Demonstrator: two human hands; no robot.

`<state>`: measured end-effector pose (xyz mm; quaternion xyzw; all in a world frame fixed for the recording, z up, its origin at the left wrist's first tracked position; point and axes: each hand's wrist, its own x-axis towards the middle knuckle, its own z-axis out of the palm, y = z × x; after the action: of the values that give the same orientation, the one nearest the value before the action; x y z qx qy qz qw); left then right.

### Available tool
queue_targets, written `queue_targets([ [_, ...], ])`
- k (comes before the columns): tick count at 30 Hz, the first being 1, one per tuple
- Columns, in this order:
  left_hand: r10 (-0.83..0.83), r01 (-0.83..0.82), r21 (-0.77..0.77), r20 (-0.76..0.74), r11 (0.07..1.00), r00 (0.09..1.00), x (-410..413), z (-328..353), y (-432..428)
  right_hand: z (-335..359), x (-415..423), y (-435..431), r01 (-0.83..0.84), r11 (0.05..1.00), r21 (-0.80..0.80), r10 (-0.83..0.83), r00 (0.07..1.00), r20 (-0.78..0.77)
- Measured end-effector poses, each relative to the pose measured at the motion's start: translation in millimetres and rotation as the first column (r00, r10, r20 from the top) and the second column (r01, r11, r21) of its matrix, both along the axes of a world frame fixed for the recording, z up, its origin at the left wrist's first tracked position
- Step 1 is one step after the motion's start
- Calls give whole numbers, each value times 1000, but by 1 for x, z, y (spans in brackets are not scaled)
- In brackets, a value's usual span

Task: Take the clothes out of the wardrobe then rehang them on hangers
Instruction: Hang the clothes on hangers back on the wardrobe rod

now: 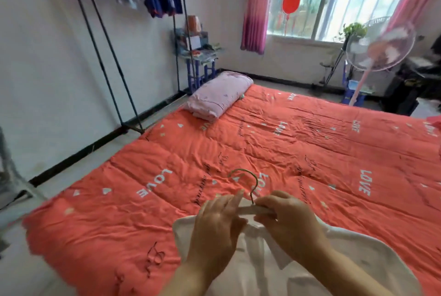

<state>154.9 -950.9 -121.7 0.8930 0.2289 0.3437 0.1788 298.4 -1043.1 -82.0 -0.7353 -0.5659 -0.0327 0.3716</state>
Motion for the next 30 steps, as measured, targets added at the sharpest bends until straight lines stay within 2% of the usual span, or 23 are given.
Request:
queue_targets([
  [5, 212, -212, -12, 110, 977, 971, -173, 47, 21, 59, -154, 48, -203, 976, 81, 196, 977, 82],
  [8, 311, -317, 23, 138, 948, 940, -279, 68, 35, 79, -252, 80, -314, 940, 131, 307, 949, 73],
  [14, 594, -622, 98, 214, 777, 775, -466, 103, 60, 112, -432, 142, -514, 843, 159, 482, 853, 201],
  [17, 688, -721, 55, 256, 691, 679, -552, 123, 67, 124, -512, 174, -607, 785, 124, 578, 790, 206],
  [22, 821, -863, 51, 286, 503, 495, -681, 143, 79, 133, -642, 226, -803, 582, 127, 762, 594, 258],
  [27, 916, -954, 109, 266, 279, 299, -804, 155, 108, 136, -776, 295, -884, 373, 281, 765, 464, 446],
  [30, 954, -983, 104, 245, 151, 172, -865, 173, 123, 149, -854, 332, -912, 251, 325, 794, 386, 470],
])
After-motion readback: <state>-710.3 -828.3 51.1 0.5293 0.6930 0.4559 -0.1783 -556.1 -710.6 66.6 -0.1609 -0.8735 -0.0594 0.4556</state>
